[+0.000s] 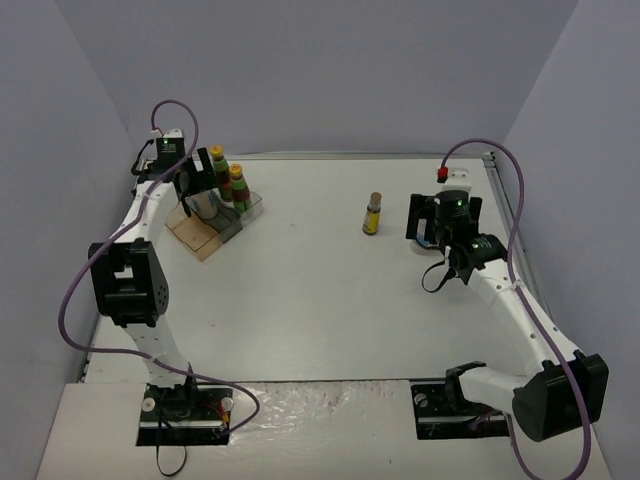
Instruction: Organize the condiment bottles
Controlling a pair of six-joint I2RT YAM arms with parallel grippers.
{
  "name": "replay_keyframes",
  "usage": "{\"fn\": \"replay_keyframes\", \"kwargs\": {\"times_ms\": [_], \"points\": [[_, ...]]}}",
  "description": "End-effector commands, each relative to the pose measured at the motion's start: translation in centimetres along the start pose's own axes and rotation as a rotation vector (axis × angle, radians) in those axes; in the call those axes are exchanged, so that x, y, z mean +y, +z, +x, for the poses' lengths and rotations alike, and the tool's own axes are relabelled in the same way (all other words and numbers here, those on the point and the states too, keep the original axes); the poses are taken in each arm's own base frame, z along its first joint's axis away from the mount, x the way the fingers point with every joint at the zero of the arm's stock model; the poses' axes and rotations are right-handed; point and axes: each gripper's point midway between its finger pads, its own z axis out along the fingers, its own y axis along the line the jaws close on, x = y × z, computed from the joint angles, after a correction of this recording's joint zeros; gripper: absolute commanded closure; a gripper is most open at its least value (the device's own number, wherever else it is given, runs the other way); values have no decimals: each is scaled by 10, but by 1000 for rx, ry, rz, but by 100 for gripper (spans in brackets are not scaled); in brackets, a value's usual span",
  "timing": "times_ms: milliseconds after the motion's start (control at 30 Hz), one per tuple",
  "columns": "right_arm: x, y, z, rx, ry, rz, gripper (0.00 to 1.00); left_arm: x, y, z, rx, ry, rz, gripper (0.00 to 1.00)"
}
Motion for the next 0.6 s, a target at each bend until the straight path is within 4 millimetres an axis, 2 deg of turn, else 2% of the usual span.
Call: {"fn": "replay_keyframes", "kwargs": {"times_ms": [0,133,233,300,400,567], "points": [[-10,20,-34,-53,77,47,0,-11,-85,-47,-169,-23,80,3],[-14,38,-36,-28,118,75,0,-8,-113,-21,-146,-42,99,3],[-13,57,-29,15,131,93,1,-10,-138,20,-124,-45,145,3],[-13,67,-27,33,143,107,1,-20,-148,48,-89,-14,178,3],[-10,80,-23,49,157,107,3,-29,-160,85,-34,60,213,3],[-9,96,-10,76,175,130,6,-37,-165,144,19,141,264,3]]}}
